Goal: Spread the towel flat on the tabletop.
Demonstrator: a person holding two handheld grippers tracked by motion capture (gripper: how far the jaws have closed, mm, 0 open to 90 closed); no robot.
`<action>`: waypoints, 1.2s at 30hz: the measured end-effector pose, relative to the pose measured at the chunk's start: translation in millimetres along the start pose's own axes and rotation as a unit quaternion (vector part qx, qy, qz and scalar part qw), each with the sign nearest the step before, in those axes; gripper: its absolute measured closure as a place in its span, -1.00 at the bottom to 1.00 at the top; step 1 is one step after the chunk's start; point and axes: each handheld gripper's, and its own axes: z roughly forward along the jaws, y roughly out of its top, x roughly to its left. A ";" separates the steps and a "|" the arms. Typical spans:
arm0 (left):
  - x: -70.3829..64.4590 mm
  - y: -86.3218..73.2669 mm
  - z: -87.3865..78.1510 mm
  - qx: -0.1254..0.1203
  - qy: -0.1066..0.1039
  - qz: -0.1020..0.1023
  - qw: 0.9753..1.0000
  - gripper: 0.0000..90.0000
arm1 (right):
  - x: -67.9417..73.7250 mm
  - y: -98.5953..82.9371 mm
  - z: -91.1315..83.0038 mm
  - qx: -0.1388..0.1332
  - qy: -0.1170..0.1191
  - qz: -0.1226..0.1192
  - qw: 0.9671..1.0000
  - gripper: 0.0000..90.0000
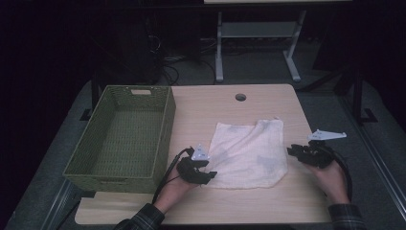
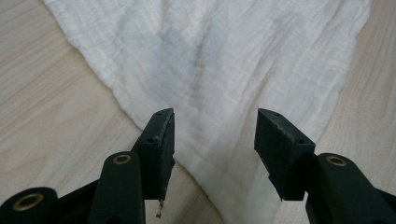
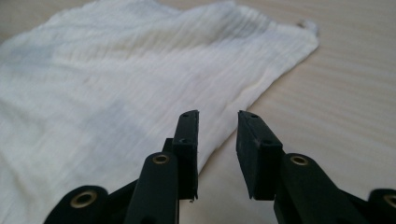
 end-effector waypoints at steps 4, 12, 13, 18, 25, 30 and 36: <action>-1.0 -0.8 -0.3 0.001 0.001 0.003 1.000 0.01 | 13.1 -15.0 -11.5 0.003 0.016 -0.004 1.000 0.53; -1.9 -3.5 -1.8 -0.001 0.001 0.005 1.000 -0.07 | 39.1 -37.6 -19.2 0.016 0.054 -0.007 0.998 0.52; -1.8 -3.8 -2.0 -0.001 0.002 0.005 1.000 -0.09 | 43.3 -39.2 -18.9 0.018 0.056 -0.015 0.998 0.52; -1.7 -4.3 -3.3 -0.001 0.001 0.005 1.000 -0.10 | 58.4 -42.1 -12.5 0.033 0.078 -0.022 0.996 0.50; -1.6 -5.1 -4.1 -0.002 0.003 0.004 1.000 -0.10 | 64.5 -41.6 1.0 0.052 0.076 -0.042 0.995 0.92; -0.8 -5.3 -5.3 -0.002 0.004 0.003 1.000 -0.10 | 66.8 -33.7 -7.2 0.033 0.072 -0.052 0.996 0.95; -0.9 -5.1 -5.3 -0.002 0.002 0.004 1.000 -0.10 | 73.2 -2.6 -3.4 0.010 0.071 -0.075 0.995 0.94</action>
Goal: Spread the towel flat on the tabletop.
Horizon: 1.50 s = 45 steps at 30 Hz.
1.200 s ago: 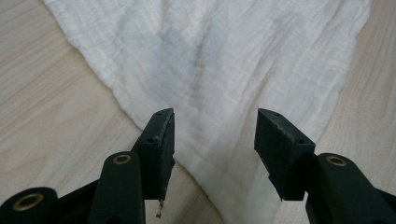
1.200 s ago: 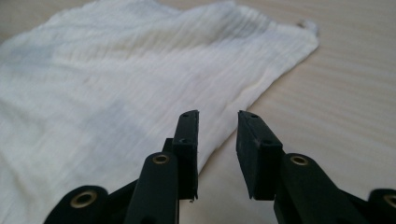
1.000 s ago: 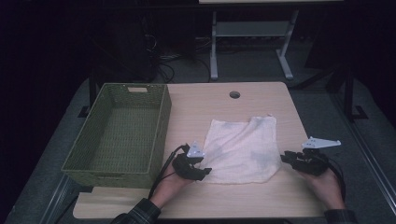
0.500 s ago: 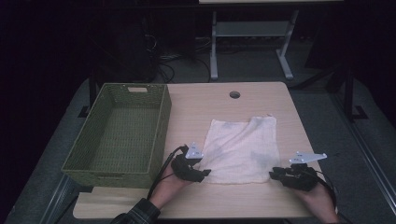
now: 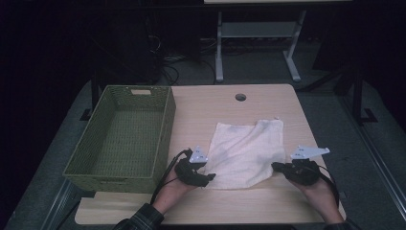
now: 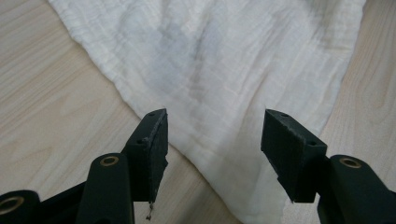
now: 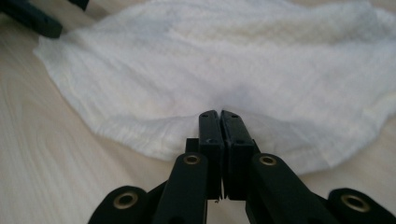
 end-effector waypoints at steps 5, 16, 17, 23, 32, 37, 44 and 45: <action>0.7 -0.5 -0.4 -0.001 0.000 -0.003 1.000 -0.10 | 0.9 36.4 29.5 0.009 0.006 -0.021 1.000 0.93; 2.1 -1.1 -0.8 -0.002 0.000 -0.001 1.000 -0.10 | -2.9 45.4 42.0 0.002 0.009 0.000 1.000 0.72; 1.8 -0.9 -0.8 -0.002 0.000 -0.001 1.000 -0.10 | -5.8 40.7 43.8 0.009 0.006 0.003 1.000 0.71; 1.5 -0.9 0.1 0.000 0.000 0.000 1.000 -0.10 | -14.1 30.4 56.6 0.030 0.002 0.026 0.999 0.55; 2.2 -1.5 -0.3 0.000 0.000 0.000 1.000 -0.10 | -16.2 28.5 69.7 0.051 0.001 0.023 0.998 0.90; 2.4 -1.4 -1.0 -0.001 0.002 0.001 1.000 -0.10 | -12.0 27.1 52.6 0.036 0.004 0.018 0.999 0.91; 2.6 -1.1 -1.6 -0.002 0.003 0.001 1.000 -0.10 | -8.8 12.2 22.2 0.015 -0.002 0.015 1.000 0.91; 2.6 -1.0 -1.6 -0.002 0.003 0.001 1.000 -0.10 | -9.0 9.2 18.4 0.012 0.000 0.017 1.000 0.91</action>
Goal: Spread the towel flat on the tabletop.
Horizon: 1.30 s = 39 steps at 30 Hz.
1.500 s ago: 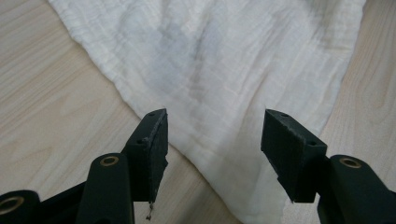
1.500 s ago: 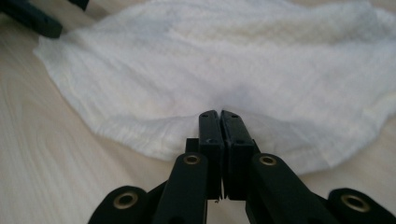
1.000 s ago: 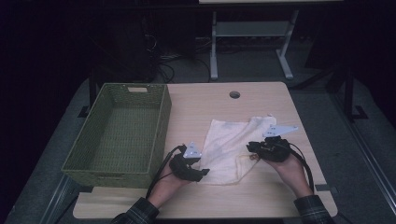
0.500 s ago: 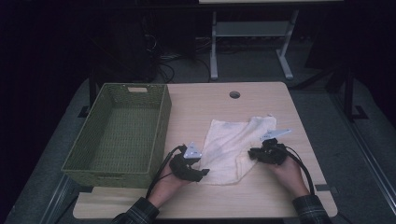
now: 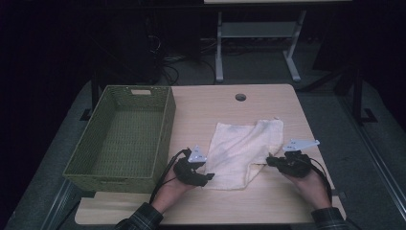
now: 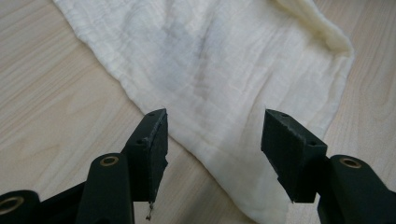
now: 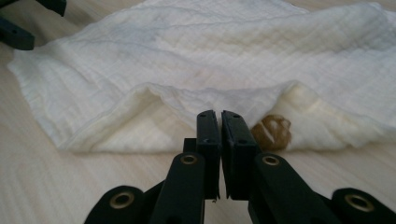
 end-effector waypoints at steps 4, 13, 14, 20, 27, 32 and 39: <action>0.2 0.2 -0.1 0.000 0.000 0.000 1.000 -0.10 | -1.4 -13.2 -13.1 -0.002 -0.001 0.005 1.000 0.91; 0.4 0.8 0.9 0.000 0.000 -0.001 1.000 -0.12 | 0.0 -43.3 -42.6 -0.004 -0.011 0.012 1.000 0.91; 0.4 1.0 0.9 0.000 0.000 -0.001 1.000 -0.12 | -0.5 -49.4 -46.9 -0.003 -0.014 0.015 1.000 0.91; -0.1 2.1 1.7 -0.001 0.001 -0.003 1.000 -0.13 | -3.1 -71.2 -63.9 0.000 -0.026 0.034 0.999 0.91; 0.8 3.4 1.6 -0.001 0.002 -0.002 1.000 -0.15 | -2.9 -91.6 -80.8 0.000 -0.037 0.045 0.998 0.91; 2.1 5.4 2.3 -0.002 0.006 -0.001 1.000 -0.16 | 2.3 -105.4 -91.7 0.000 -0.036 0.052 0.998 0.90; 9.5 14.8 6.3 -0.005 0.007 -0.005 1.000 -0.17 | -4.1 -100.6 -96.1 -0.023 -0.039 0.064 0.997 0.53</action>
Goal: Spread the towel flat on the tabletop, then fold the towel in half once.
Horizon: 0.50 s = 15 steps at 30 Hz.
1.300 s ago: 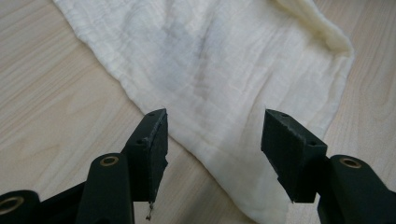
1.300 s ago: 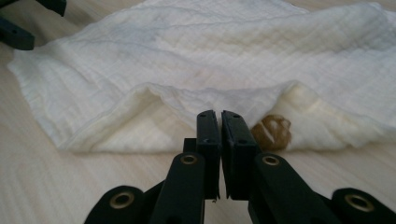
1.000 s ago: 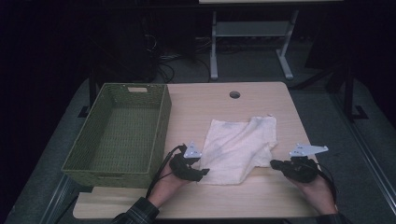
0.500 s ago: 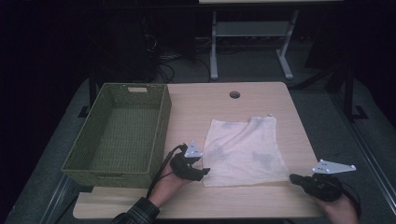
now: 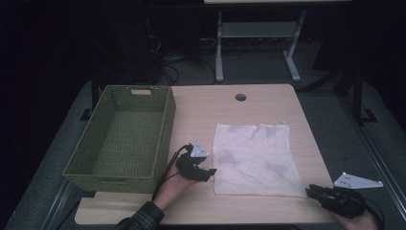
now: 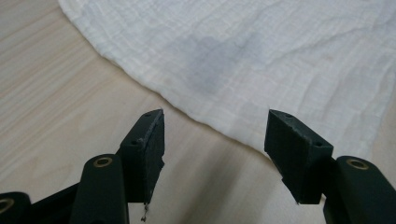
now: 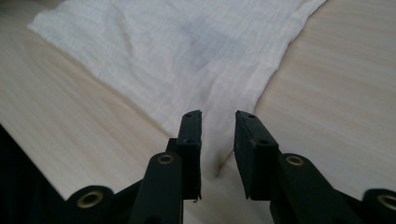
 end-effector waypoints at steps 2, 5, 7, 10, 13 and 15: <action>1.9 3.0 2.0 0.002 -0.001 -0.002 1.000 -0.17 | -2.8 5.2 2.7 -0.002 0.000 -0.002 1.000 0.50; 5.6 6.9 3.0 0.001 -0.004 -0.004 1.000 -0.17 | -4.8 13.7 10.4 0.000 0.005 -0.007 1.000 0.47; 8.2 9.9 2.7 -0.001 -0.005 -0.007 1.000 -0.17 | -6.3 20.9 16.9 0.003 0.007 -0.011 1.000 0.47; 12.8 14.7 3.6 -0.004 -0.005 -0.012 1.000 -0.17 | -9.7 34.4 26.5 0.001 0.011 -0.015 1.000 0.44; 19.9 20.1 7.0 -0.002 -0.008 -0.020 1.000 -0.18 | -14.5 50.6 36.5 0.000 0.014 -0.019 1.000 0.43; 24.2 24.3 9.8 -0.004 -0.011 -0.026 1.000 -0.18 | -18.5 61.1 43.1 -0.006 0.016 -0.023 1.000 0.43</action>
